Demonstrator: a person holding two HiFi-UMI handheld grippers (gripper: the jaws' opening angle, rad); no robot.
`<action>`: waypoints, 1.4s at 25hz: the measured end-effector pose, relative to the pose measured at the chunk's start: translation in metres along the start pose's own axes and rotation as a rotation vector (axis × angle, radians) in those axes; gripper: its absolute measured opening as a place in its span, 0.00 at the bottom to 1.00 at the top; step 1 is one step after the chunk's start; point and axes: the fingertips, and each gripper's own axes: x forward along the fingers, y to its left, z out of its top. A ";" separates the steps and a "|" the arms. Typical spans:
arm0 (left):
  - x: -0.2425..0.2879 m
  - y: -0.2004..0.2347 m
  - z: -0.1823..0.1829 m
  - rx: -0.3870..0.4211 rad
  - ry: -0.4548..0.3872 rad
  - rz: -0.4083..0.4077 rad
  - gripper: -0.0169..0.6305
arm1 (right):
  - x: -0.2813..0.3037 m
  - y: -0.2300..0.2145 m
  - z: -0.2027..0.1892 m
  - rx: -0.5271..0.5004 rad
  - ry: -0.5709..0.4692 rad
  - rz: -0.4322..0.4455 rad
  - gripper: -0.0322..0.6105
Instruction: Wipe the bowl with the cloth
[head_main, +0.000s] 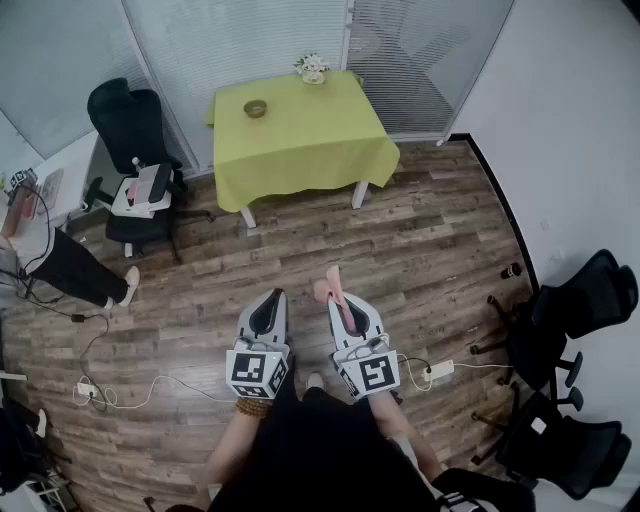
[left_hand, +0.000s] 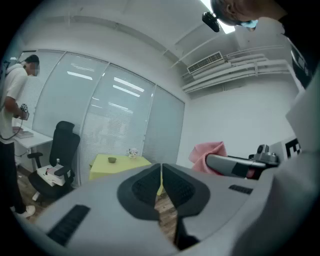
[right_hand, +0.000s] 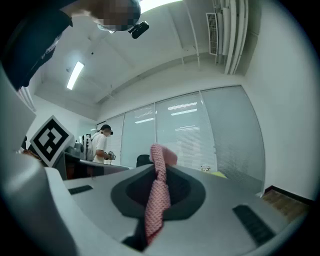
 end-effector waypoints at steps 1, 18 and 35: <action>0.010 0.009 -0.001 -0.007 0.000 -0.004 0.05 | 0.011 -0.002 -0.002 -0.003 0.001 0.001 0.07; 0.234 0.180 0.045 -0.043 0.015 -0.097 0.05 | 0.273 -0.077 0.003 -0.018 0.042 0.019 0.07; 0.422 0.305 0.036 -0.033 0.168 0.029 0.05 | 0.500 -0.200 -0.042 0.134 0.066 0.111 0.07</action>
